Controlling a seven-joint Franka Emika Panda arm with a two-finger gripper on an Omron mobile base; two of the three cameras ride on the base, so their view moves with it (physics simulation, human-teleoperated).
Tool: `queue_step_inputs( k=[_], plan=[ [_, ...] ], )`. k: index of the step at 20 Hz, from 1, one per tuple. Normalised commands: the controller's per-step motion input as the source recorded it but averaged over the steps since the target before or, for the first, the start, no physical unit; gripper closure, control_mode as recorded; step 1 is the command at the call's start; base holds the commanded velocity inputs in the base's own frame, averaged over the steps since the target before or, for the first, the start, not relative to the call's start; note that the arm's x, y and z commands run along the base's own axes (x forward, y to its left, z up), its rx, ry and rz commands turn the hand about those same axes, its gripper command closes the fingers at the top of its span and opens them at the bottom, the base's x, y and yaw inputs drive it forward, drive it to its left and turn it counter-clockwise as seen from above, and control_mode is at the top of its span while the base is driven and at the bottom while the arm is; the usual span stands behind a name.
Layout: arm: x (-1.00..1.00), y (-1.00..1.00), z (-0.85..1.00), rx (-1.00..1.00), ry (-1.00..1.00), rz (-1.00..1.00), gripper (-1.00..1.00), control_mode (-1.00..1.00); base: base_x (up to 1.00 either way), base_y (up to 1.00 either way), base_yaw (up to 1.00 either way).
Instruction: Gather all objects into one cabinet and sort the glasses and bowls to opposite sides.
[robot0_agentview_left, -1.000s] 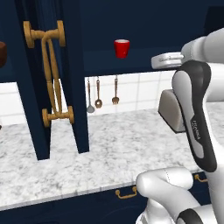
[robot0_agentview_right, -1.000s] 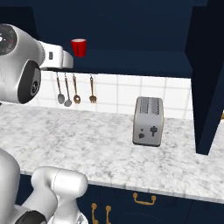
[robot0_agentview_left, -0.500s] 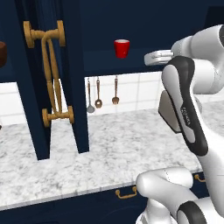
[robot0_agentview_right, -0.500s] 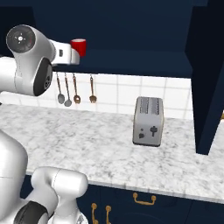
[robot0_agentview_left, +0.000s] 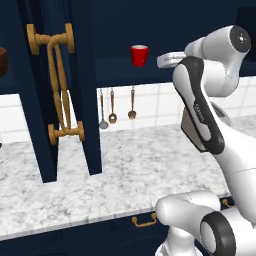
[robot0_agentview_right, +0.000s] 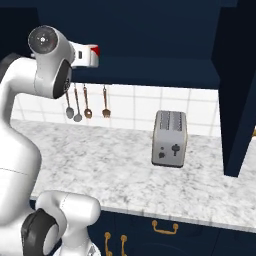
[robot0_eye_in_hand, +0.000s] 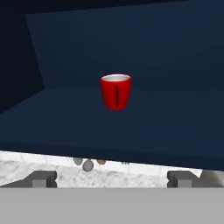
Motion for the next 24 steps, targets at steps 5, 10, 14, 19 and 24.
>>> queue_step_inputs(
  k=[5,10,14,19,24],
  plan=[
    [0.75,0.01,0.0,0.0,0.0,0.0,-1.0,-1.0,0.0,0.0,0.0],
    [0.41,0.03,-0.18,0.0,-0.01,0.0,-1.0,-1.0,0.0,0.0,0.0],
    [0.3,0.13,-0.24,0.0,-0.02,0.0,-1.0,-1.0,0.0,0.0,0.0],
    [0.41,0.16,-0.02,0.0,0.0,0.0,-1.0,-1.0,0.0,0.0,0.0],
    [0.32,0.01,0.0,0.0,0.0,0.0,-1.0,-1.0,0.0,0.0,0.0]
  ],
)
